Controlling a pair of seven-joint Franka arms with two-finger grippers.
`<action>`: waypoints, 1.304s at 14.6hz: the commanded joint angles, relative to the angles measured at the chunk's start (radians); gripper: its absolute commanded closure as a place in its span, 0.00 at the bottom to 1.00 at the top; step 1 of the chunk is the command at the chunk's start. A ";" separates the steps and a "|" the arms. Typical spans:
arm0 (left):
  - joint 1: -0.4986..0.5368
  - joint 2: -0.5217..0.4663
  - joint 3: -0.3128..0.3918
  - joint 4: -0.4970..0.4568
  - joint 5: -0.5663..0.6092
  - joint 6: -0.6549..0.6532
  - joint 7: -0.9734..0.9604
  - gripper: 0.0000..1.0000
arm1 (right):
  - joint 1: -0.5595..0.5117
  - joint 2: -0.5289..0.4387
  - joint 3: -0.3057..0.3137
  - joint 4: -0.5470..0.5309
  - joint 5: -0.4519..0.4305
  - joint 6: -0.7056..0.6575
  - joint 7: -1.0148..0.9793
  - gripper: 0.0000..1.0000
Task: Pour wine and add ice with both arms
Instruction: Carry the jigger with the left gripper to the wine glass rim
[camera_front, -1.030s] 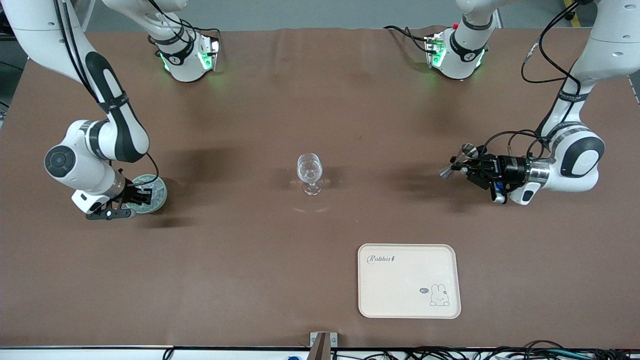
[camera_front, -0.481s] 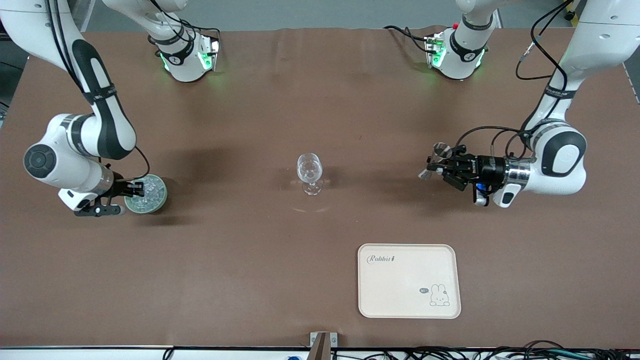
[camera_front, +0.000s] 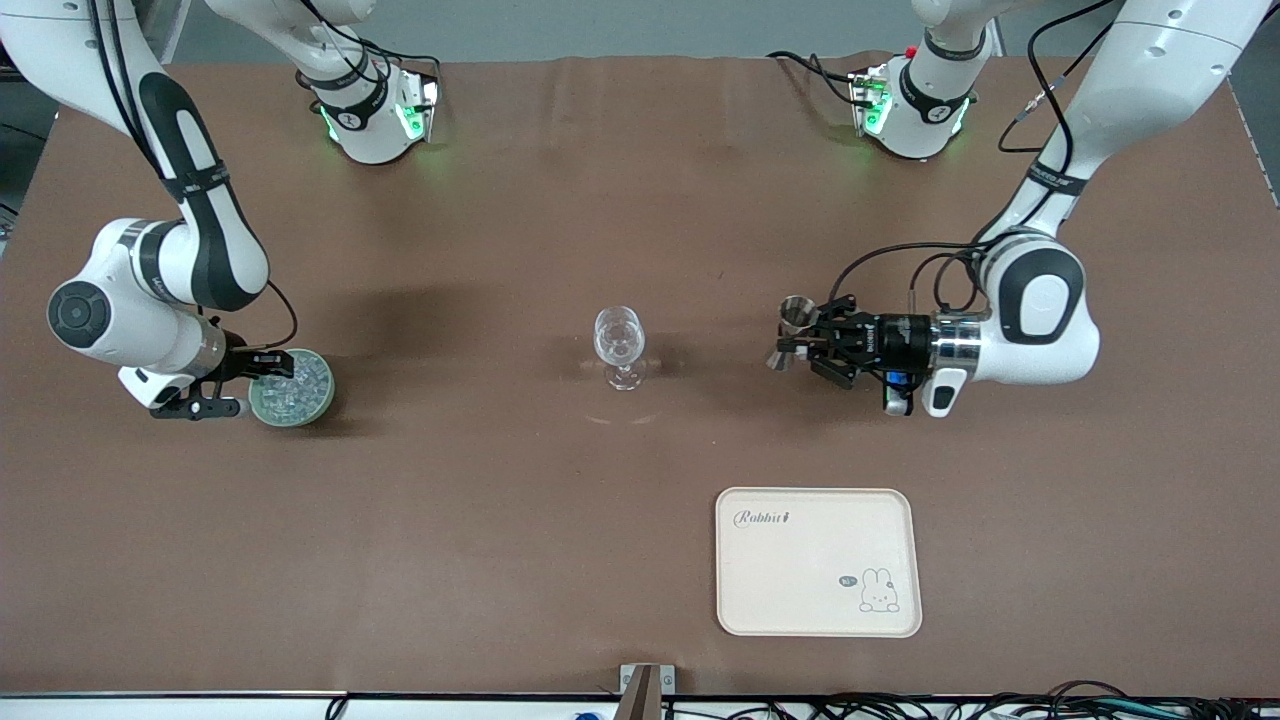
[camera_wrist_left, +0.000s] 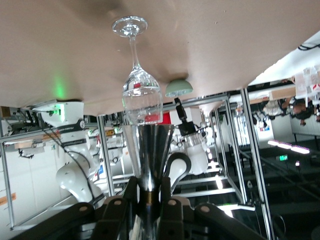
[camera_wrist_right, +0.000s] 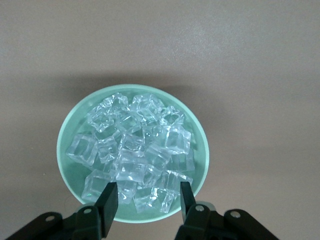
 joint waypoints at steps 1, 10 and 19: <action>0.002 -0.019 -0.085 -0.021 -0.028 0.124 -0.042 0.99 | -0.011 -0.020 0.010 0.011 -0.008 0.009 0.019 0.41; -0.050 0.030 -0.252 -0.001 -0.014 0.515 -0.075 0.99 | 0.011 0.021 0.013 -0.022 0.004 0.136 0.036 0.46; -0.132 0.059 -0.258 0.043 0.200 0.653 -0.245 1.00 | 0.011 0.021 0.016 -0.050 0.005 0.142 0.045 0.67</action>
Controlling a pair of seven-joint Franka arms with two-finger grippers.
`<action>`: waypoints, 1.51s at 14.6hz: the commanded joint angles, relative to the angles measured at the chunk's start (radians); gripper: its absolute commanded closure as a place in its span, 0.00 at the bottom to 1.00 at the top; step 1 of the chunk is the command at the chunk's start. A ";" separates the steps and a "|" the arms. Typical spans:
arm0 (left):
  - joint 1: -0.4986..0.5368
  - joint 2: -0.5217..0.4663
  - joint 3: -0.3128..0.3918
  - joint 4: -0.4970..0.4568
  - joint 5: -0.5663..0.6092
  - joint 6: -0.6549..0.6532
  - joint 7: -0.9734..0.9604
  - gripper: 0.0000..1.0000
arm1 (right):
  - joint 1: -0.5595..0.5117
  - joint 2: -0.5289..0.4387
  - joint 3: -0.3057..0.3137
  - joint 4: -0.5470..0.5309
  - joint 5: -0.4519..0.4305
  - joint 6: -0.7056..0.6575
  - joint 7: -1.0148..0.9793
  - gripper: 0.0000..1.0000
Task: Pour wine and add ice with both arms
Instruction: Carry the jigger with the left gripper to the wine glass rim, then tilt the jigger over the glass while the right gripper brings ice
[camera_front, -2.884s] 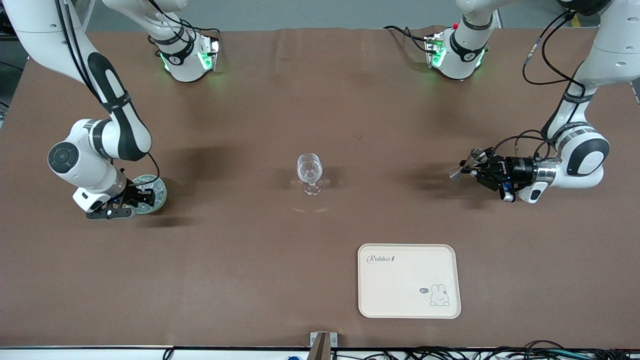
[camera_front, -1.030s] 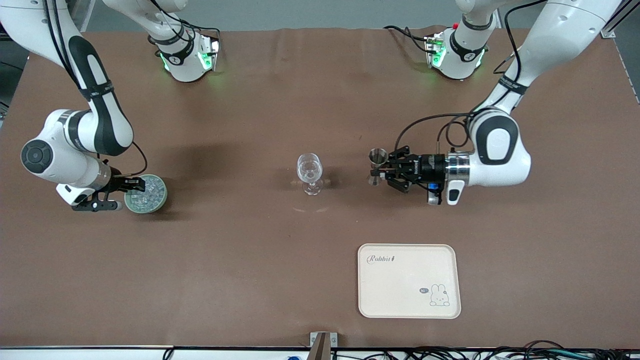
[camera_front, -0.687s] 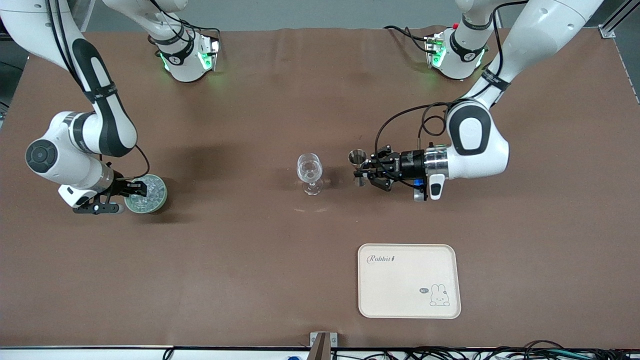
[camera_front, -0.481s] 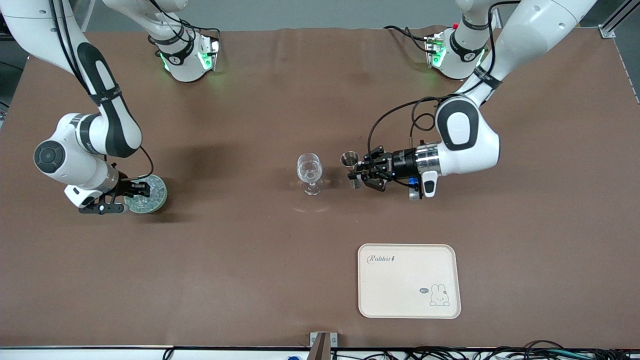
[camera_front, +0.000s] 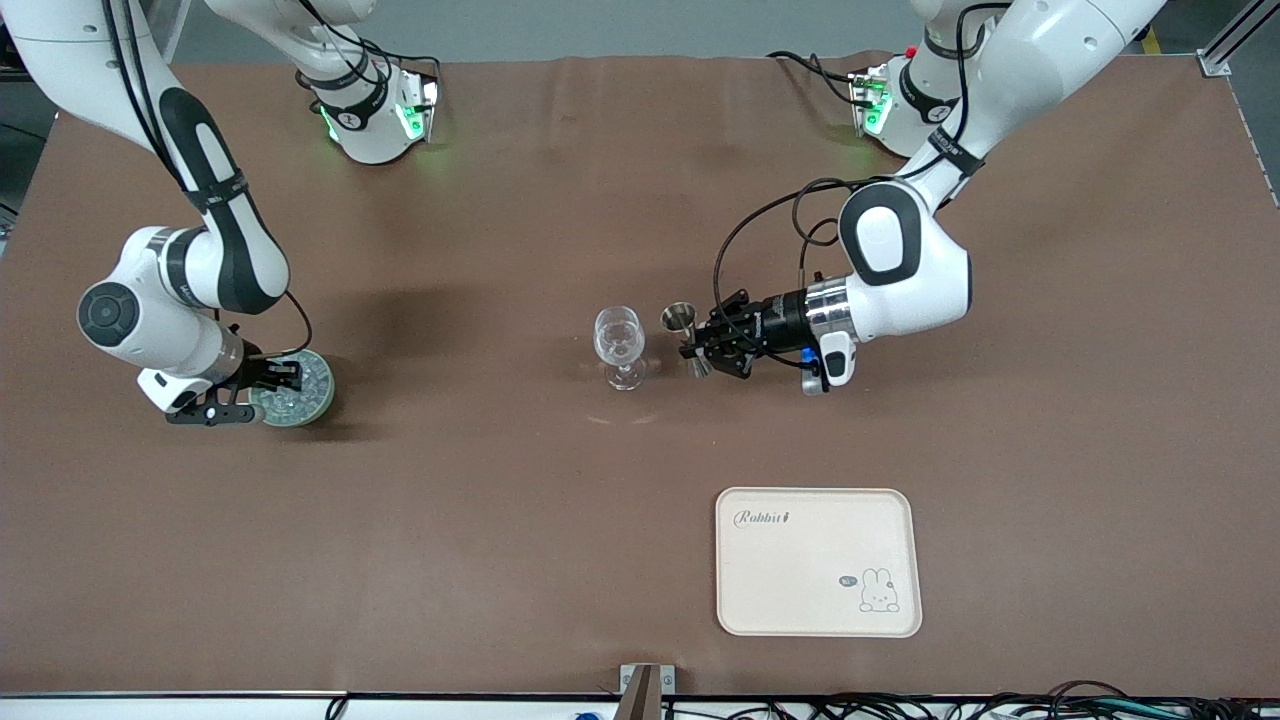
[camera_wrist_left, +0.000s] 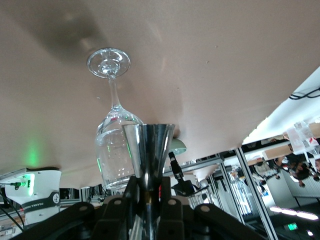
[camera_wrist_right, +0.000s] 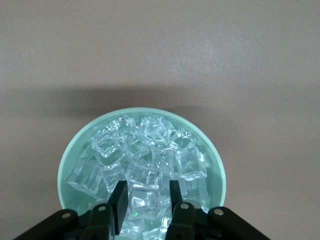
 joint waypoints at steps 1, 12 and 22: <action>-0.016 0.042 -0.013 0.046 0.125 0.053 -0.129 1.00 | 0.001 -0.016 0.005 -0.023 0.004 0.007 0.035 0.73; -0.112 0.049 -0.014 0.083 0.568 0.161 -0.526 0.99 | 0.015 -0.016 0.007 0.169 0.003 -0.278 0.111 0.90; -0.148 0.094 -0.026 0.127 1.124 0.151 -0.944 0.99 | 0.092 -0.035 0.008 0.336 0.004 -0.536 0.318 0.91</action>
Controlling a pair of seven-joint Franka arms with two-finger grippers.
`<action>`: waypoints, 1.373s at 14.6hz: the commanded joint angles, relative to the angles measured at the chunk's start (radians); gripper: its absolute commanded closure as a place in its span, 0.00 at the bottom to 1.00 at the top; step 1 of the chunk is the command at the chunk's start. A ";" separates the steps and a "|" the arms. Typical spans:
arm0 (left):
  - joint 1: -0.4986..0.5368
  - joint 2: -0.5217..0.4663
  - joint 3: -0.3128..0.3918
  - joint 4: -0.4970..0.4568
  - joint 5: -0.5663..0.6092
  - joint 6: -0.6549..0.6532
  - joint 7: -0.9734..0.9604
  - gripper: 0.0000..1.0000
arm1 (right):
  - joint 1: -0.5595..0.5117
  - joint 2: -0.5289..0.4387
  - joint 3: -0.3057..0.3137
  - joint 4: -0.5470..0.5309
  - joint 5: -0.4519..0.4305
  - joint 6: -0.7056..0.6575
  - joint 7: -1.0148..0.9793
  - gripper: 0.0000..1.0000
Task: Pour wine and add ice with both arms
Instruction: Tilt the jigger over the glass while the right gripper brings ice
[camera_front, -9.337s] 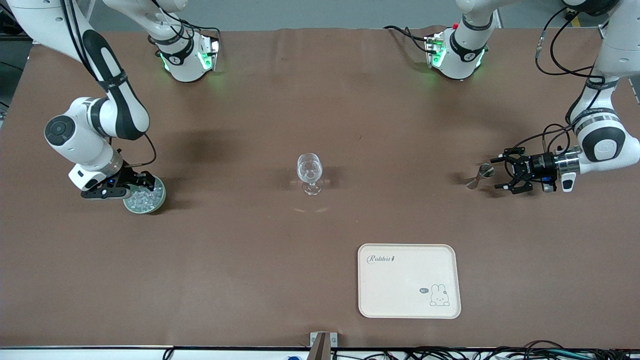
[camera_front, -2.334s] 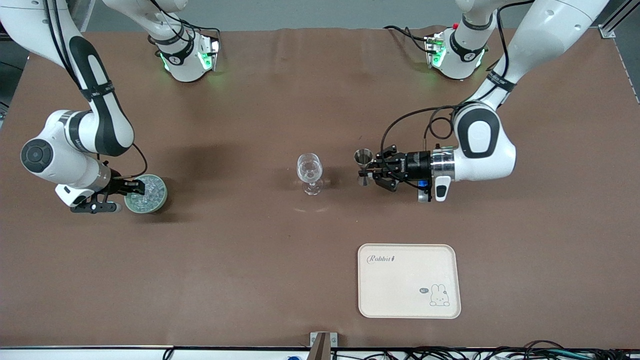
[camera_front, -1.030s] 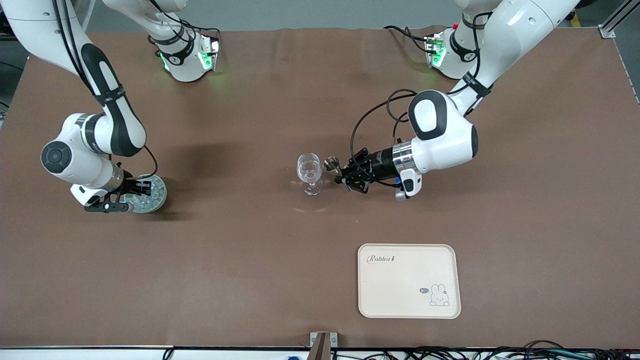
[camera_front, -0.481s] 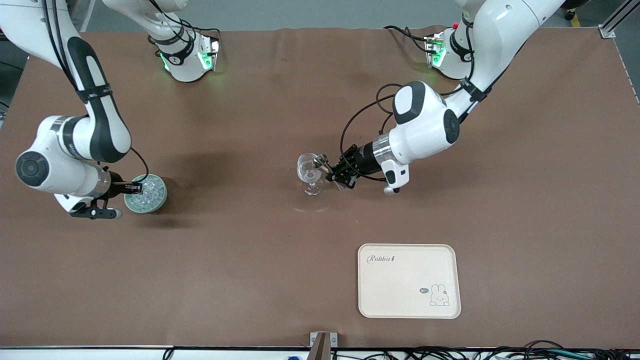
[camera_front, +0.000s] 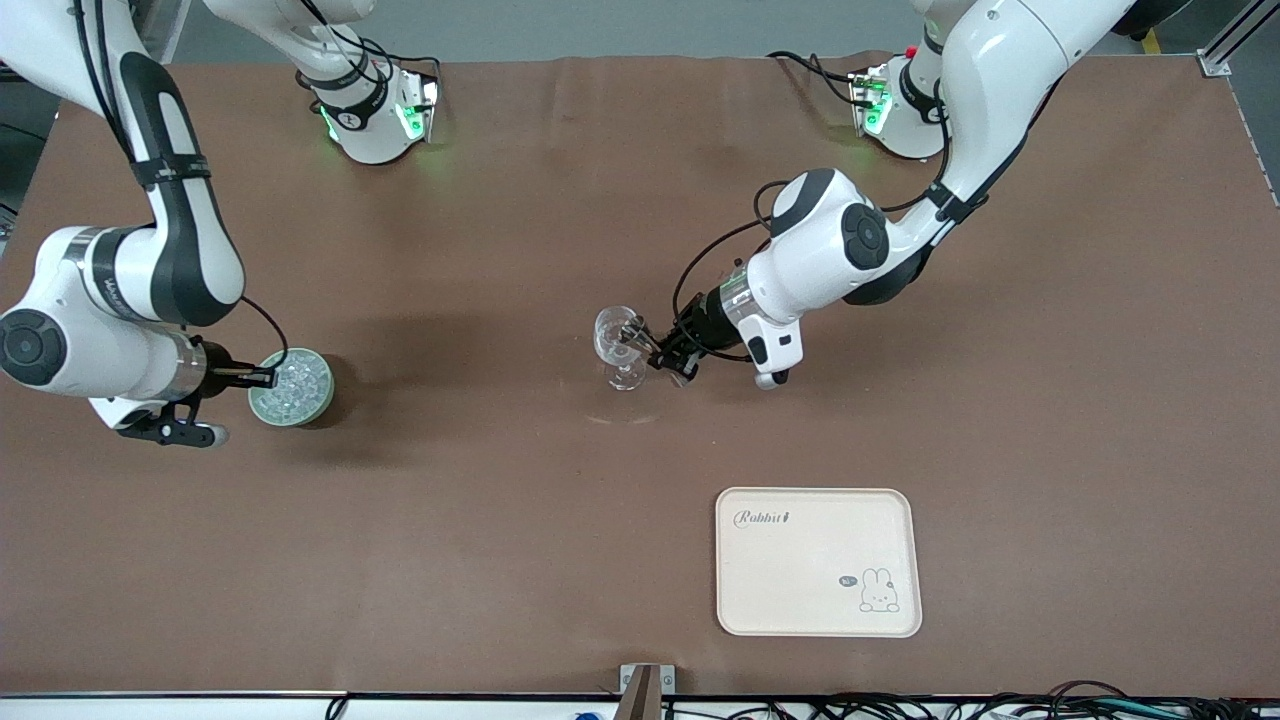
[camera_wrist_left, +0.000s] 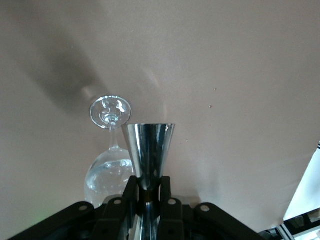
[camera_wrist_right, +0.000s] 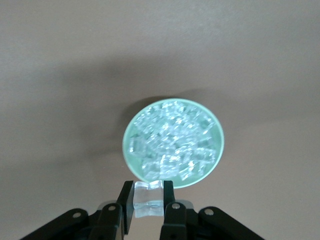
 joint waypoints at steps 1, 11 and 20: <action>-0.013 0.002 -0.015 0.016 0.091 0.000 -0.069 0.99 | 0.026 -0.021 0.002 0.015 0.005 -0.034 0.070 0.91; -0.021 0.002 -0.022 0.042 0.402 -0.069 -0.296 0.99 | 0.103 -0.073 0.003 0.039 0.107 -0.082 0.282 0.97; -0.003 0.024 -0.030 0.044 0.141 -0.080 -0.203 1.00 | 0.338 -0.111 0.005 0.108 0.135 -0.091 0.700 0.99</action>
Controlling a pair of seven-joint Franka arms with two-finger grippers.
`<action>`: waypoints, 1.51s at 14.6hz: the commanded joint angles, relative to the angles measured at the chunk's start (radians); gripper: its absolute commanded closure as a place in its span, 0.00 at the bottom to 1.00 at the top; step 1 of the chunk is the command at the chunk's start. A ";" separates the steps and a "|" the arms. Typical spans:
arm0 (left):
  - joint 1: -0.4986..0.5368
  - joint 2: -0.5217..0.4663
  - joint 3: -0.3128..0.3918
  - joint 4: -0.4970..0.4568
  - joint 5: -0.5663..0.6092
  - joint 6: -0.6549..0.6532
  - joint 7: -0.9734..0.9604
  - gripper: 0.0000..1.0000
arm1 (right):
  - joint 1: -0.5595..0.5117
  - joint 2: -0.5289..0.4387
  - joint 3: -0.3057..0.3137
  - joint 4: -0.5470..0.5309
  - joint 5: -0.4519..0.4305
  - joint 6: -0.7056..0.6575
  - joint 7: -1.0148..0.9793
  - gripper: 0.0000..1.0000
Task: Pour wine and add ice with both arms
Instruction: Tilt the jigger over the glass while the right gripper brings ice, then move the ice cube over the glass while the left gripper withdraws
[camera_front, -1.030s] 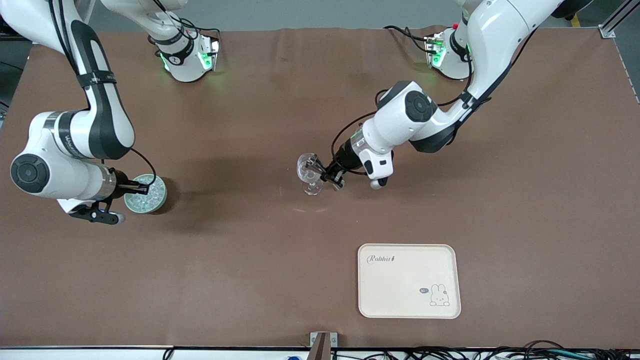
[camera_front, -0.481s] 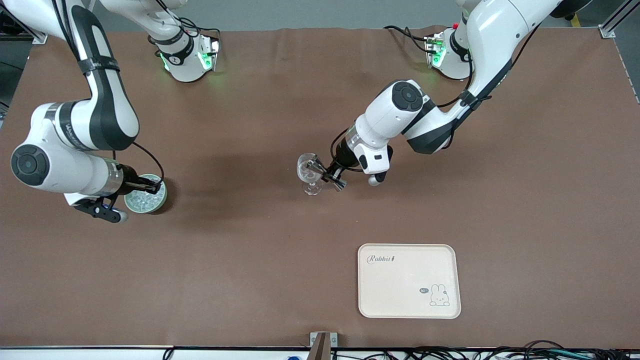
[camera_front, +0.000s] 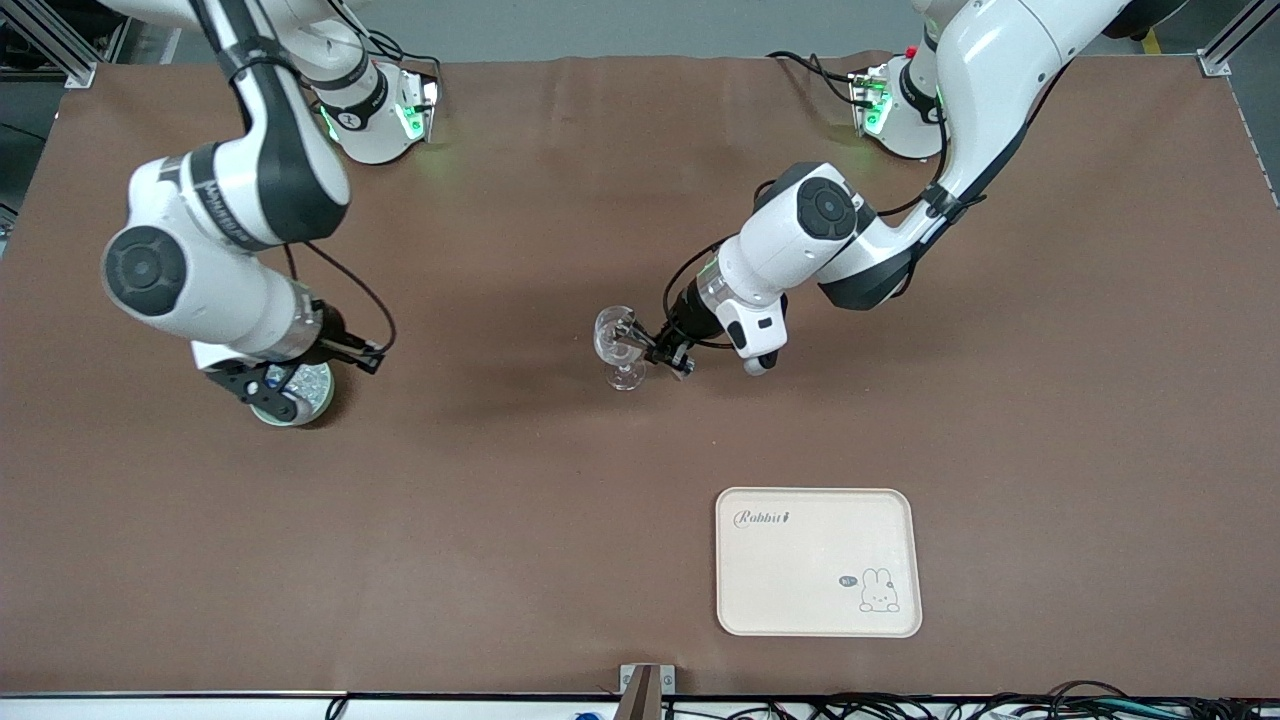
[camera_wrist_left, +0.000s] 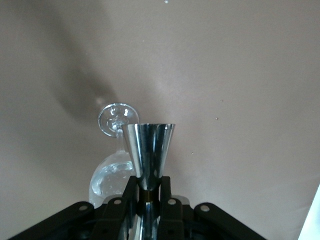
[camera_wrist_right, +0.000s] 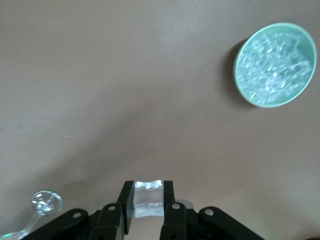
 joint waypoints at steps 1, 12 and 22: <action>0.009 0.007 -0.013 0.015 -0.156 -0.014 0.129 1.00 | 0.062 -0.007 -0.007 0.026 0.025 -0.010 0.108 0.99; -0.002 -0.088 0.144 0.018 -0.683 -0.197 0.626 0.99 | 0.280 0.015 -0.010 0.095 0.177 0.144 0.366 0.98; -0.043 0.037 0.440 0.151 -1.172 -0.303 1.071 0.99 | 0.381 0.151 -0.010 0.149 0.172 0.284 0.472 0.97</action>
